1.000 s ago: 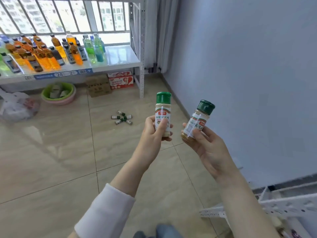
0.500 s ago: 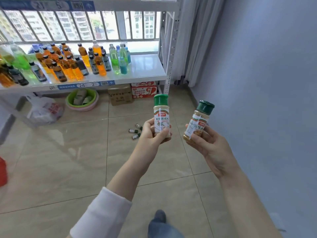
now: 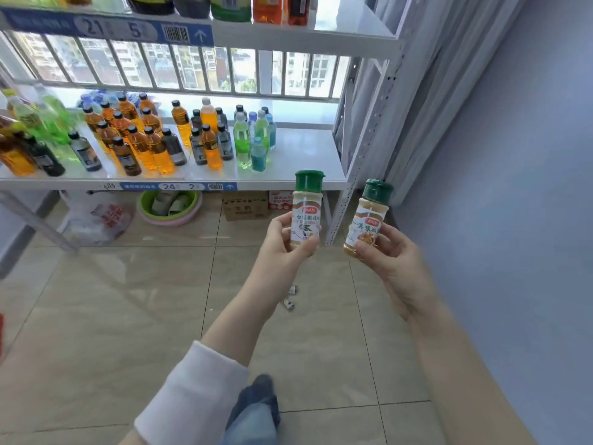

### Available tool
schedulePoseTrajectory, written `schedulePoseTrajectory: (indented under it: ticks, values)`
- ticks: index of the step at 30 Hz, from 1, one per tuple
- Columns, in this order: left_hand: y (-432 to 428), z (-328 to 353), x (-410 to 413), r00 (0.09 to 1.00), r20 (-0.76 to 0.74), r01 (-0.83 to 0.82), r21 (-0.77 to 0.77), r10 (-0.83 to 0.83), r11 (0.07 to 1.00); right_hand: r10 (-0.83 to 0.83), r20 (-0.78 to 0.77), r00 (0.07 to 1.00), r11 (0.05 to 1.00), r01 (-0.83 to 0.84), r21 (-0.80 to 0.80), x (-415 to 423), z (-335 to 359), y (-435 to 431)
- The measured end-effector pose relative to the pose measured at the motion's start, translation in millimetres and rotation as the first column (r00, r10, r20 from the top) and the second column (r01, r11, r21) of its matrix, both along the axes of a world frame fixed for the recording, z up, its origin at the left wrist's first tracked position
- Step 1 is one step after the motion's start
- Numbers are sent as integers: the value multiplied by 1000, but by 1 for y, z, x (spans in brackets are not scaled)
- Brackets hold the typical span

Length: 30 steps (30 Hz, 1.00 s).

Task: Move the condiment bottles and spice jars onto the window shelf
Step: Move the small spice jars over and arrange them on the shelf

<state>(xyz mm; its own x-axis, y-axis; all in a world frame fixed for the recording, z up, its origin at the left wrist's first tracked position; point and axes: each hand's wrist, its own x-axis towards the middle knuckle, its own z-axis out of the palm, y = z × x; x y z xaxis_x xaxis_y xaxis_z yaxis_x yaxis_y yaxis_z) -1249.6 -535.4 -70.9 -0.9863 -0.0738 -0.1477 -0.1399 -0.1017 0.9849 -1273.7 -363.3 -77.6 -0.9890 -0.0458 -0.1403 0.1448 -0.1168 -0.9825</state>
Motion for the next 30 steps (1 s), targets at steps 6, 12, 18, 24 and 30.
schedulePoseTrajectory:
  ticks: [6, 12, 18, 24, 30]
  values:
    - [-29, 15, -99, 999, -18, 51, -26, -51, 998, -24, -31, 999, 999, 25, 41, -97, 15, -28]
    - [-24, 21, -193, 998, -20, 65, -2, -65, 998, -55, -28, 998, 995, 58, 87, -185, 16, -22]
    - [-6, 26, -282, 998, -33, 49, -32, -50, 998, -28, -75, 997, 998, 31, 52, -278, 25, 1]
    - [-18, 44, -348, 999, -39, 37, -38, -39, 999, 35, -94, 995, 997, -29, 67, -364, 54, -7]
    - [-46, 69, -403, 991, -128, 21, -87, -32, 996, 22, -149, 989, 993, -4, 121, -428, 82, -36]
